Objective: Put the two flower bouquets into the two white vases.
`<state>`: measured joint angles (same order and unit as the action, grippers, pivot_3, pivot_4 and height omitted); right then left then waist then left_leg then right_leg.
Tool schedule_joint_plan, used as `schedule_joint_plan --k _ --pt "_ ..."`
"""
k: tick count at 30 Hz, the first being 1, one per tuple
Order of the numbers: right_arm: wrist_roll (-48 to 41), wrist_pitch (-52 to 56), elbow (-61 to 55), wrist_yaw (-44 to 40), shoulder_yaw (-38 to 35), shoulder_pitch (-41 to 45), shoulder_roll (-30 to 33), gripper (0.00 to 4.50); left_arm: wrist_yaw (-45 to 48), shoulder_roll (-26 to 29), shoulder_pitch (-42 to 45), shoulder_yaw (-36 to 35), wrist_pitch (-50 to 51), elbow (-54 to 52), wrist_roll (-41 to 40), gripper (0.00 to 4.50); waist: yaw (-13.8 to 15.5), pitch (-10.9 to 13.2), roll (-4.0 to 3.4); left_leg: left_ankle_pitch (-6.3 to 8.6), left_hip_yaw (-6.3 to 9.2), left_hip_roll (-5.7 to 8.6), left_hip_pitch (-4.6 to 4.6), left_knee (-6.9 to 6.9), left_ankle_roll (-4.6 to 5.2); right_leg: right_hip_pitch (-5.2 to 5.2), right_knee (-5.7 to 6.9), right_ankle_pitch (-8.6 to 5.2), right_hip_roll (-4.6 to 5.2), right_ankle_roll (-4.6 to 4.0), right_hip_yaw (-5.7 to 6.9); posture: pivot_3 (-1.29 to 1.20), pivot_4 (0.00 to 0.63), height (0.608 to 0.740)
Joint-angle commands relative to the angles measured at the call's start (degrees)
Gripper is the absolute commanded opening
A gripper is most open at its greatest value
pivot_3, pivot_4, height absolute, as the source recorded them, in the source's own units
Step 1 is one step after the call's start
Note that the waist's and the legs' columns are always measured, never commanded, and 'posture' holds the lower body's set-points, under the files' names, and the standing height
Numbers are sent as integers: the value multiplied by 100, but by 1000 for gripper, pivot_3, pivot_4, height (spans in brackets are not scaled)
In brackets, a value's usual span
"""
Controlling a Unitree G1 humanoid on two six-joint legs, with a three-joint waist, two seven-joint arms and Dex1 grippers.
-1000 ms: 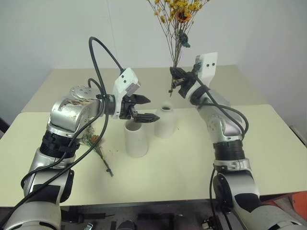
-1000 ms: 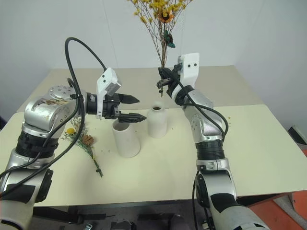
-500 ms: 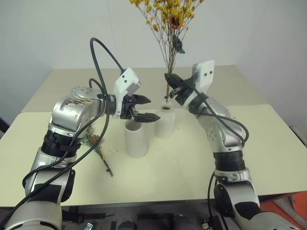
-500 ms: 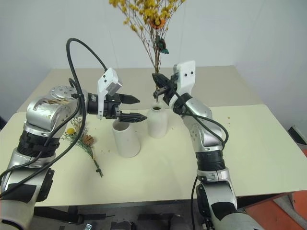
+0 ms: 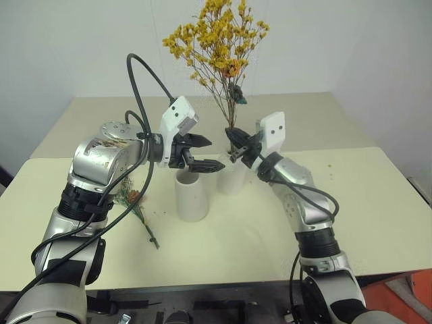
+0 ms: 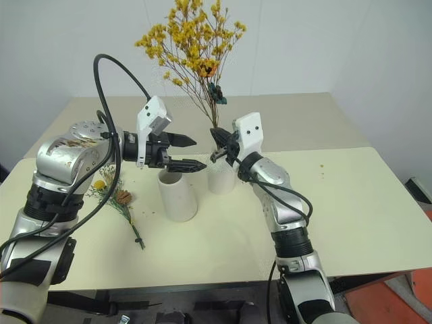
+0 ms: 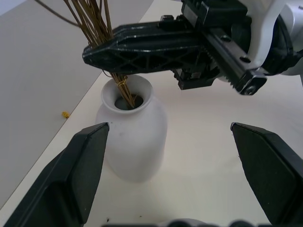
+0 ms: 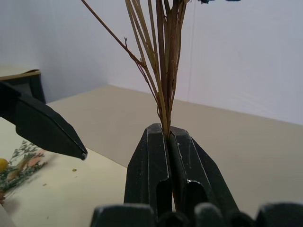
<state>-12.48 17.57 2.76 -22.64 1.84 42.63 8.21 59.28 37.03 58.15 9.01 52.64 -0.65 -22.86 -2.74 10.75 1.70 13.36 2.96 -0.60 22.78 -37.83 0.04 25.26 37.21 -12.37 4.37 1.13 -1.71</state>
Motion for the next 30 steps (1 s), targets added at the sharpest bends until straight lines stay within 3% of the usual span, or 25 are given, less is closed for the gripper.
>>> schedule_joint_plan --k 1,5,13,17,23,30 --pt "62 -270 -189 67 -23 -14 -16 585 -12 86 100 -96 -12 -185 -42 4500 3 0 0 0 0 0 0 0 0 0 0 0 0 0 0 0 150 740" --pt "122 -323 -230 118 -73 -70 27 1727 -29 104 102 -117 -19 -200 -43 4500 0 0 0 0 0 0 0 0 0 0 0 0 0 0 0 0 150 740" --pt "-20 -43 -1111 -108 -181 -536 530 4474 -186 407 -80 -481 235 -611 -207 4500 6 0 0 0 0 0 2 0 0 0 0 0 1 0 0 0 150 740" --pt "-395 453 -1778 -530 -264 -749 1034 4474 -482 741 -519 -1001 780 -1231 -503 4500 -15 0 0 0 1 -2 -1 0 1 -1 -1 0 -1 0 -1 0 150 740" --pt "-1712 1679 -2571 -1660 -612 -721 2100 4474 -1024 1268 -1444 -2113 2082 -2327 -1122 4500 8 0 0 0 0 -3 -14 -3 1 -9 -9 -1 -1 1 -3 0 150 740" --pt "-2475 2046 -2737 -2714 -548 -428 2914 4474 -1930 1307 -2308 -3560 3945 -3432 -1694 4500 8 0 2 1 0 -4 -52 -3 1 -46 -12 -5 -4 7 -2 0 150 740"
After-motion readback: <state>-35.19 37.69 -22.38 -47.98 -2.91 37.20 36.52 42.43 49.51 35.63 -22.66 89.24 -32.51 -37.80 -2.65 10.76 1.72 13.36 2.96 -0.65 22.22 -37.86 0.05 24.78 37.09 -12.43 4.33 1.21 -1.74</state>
